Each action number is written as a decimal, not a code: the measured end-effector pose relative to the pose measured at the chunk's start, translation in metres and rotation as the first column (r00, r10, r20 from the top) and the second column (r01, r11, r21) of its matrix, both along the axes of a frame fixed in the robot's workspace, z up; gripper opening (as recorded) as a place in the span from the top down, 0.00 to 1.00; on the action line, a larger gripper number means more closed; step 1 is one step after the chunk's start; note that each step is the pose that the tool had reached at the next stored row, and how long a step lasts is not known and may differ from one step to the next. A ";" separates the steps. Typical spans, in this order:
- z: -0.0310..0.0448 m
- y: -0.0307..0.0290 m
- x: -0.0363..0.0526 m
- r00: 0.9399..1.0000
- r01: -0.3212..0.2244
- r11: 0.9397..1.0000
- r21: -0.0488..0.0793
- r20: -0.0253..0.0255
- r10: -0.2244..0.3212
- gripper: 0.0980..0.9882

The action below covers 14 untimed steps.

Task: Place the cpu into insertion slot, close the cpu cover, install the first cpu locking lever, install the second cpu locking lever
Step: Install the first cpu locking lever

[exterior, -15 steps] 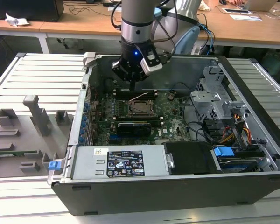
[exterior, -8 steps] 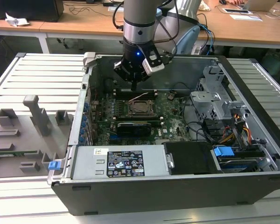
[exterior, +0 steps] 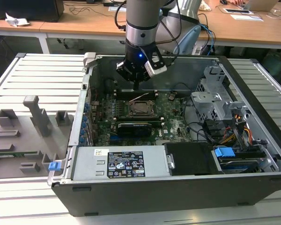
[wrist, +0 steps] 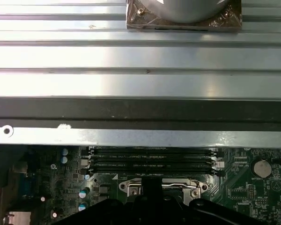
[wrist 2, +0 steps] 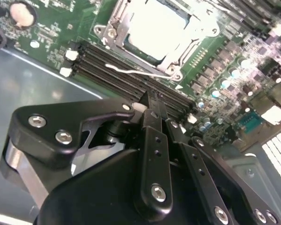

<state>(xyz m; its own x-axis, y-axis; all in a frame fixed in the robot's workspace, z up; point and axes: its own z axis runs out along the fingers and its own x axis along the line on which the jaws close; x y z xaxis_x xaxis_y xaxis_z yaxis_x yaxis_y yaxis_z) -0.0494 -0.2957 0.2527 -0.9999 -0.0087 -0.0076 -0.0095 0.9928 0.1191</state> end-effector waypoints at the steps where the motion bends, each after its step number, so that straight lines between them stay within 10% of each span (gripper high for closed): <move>1: -0.0002 -0.0001 0.0000 1.000 -0.005 1.000 0.000 0.007 0.005 0.99; 3: -0.0016 -0.0001 0.0001 1.000 -0.016 1.000 0.000 0.014 0.016 0.99; 14: -0.0196 0.0001 0.0068 0.999 -0.029 1.000 -0.002 0.015 0.029 0.99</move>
